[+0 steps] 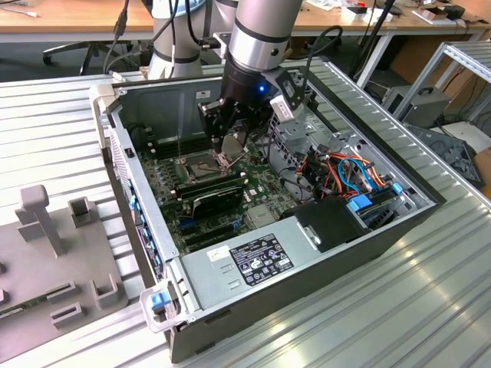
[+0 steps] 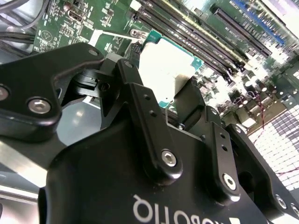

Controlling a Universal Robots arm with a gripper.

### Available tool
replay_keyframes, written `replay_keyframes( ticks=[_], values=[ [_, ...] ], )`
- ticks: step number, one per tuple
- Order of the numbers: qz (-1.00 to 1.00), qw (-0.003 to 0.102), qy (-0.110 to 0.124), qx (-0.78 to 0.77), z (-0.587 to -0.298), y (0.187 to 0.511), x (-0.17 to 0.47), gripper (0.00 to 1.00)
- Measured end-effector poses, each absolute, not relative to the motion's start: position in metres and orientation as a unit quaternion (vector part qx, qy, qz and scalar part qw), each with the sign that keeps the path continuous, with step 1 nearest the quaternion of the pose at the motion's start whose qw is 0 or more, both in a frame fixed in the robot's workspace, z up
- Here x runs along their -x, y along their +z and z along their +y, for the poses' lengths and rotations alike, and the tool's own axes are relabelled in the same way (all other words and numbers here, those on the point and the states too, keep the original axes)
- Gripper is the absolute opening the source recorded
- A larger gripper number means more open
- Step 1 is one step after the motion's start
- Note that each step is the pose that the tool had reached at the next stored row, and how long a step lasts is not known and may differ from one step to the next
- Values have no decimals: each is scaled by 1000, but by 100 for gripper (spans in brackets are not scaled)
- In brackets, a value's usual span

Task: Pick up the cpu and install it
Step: 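Pick up the cpu and move it towards the insertion slot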

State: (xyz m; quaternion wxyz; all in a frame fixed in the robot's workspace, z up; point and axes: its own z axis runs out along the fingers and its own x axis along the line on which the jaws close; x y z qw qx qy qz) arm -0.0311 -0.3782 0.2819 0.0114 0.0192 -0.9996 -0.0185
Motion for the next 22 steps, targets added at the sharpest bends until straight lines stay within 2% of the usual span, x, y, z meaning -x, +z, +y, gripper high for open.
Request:
replay_keyframes(
  ticks=[22],
  values=[
    [-1000, 11, -19, -19, -365, 278, 35, 55]
  ],
)
